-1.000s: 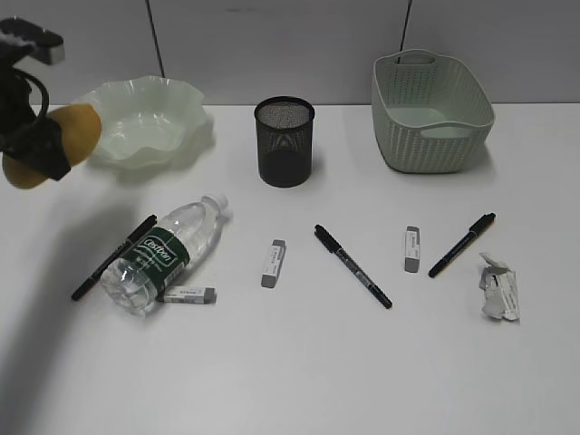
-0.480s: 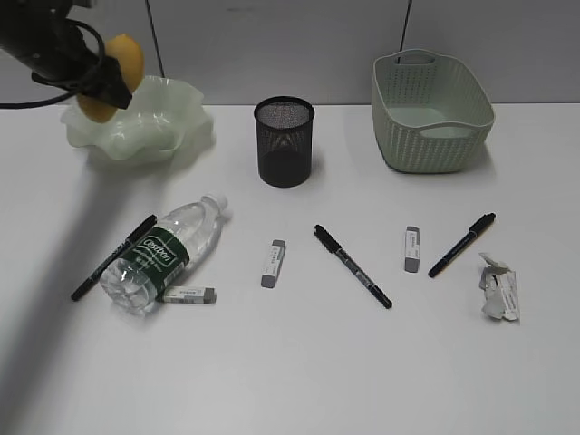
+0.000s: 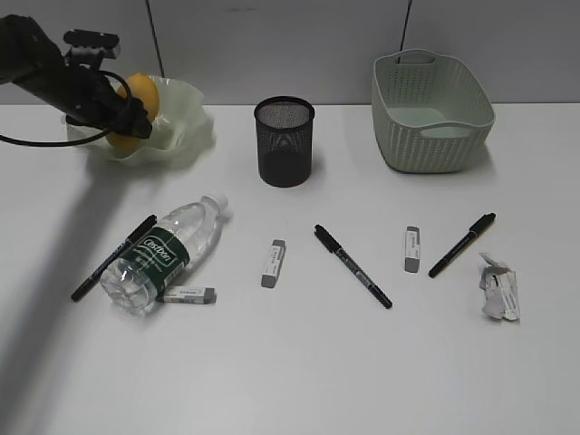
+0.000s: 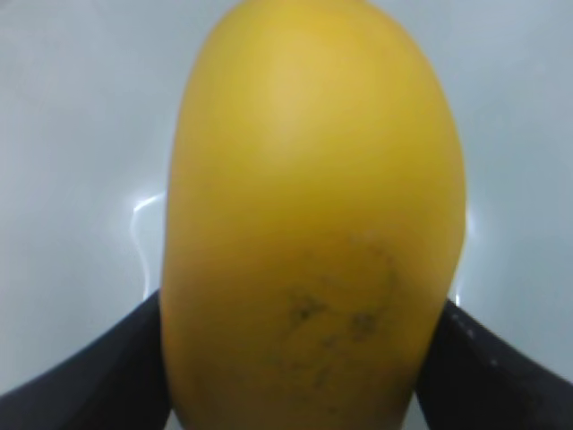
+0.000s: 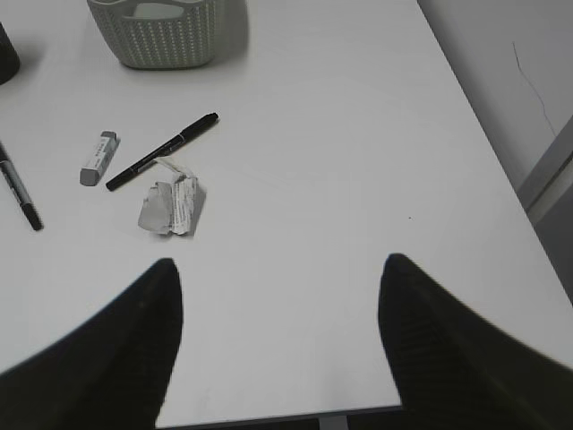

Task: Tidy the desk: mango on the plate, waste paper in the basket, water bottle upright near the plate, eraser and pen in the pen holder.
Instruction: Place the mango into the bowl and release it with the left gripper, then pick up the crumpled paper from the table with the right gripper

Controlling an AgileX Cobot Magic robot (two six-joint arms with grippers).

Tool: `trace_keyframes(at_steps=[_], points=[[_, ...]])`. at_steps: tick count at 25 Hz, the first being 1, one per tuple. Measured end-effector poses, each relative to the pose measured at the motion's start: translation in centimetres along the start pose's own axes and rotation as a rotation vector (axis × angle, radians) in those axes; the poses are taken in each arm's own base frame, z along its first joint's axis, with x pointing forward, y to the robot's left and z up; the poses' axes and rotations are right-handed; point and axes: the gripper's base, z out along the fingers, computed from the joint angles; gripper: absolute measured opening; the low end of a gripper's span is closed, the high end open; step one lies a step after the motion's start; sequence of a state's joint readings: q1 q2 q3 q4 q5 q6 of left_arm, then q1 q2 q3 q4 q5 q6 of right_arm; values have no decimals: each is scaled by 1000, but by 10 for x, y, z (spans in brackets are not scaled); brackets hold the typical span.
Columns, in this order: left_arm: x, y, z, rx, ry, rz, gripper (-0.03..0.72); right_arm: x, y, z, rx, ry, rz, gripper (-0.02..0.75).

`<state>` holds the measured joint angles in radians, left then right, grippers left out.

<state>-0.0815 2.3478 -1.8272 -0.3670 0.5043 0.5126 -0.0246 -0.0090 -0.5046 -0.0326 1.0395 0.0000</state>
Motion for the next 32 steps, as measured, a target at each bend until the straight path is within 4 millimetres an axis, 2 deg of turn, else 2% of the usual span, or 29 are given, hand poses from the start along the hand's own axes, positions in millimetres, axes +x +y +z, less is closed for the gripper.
trace_keyframes(at_steps=[5,10,14,18,23,27,32], points=[[-1,1,2,-11,-22,-6,600,0,0,0,0,1,0,543],[-2,1,0,-10,-28,-9,609,0,0,0,0,1,0,543],[-7,-4,-9,8,-17,-1,610,0,0,0,0,1,0,543],[-24,-12,-47,45,-10,19,601,0,0,0,0,1,0,543],[-40,-26,-111,122,60,-20,590,0,0,0,0,1,0,543],[-35,-35,-150,152,209,-65,586,0,0,0,0,0,0,543],[-29,-30,-183,41,313,-108,581,0,0,0,0,0,0,543]])
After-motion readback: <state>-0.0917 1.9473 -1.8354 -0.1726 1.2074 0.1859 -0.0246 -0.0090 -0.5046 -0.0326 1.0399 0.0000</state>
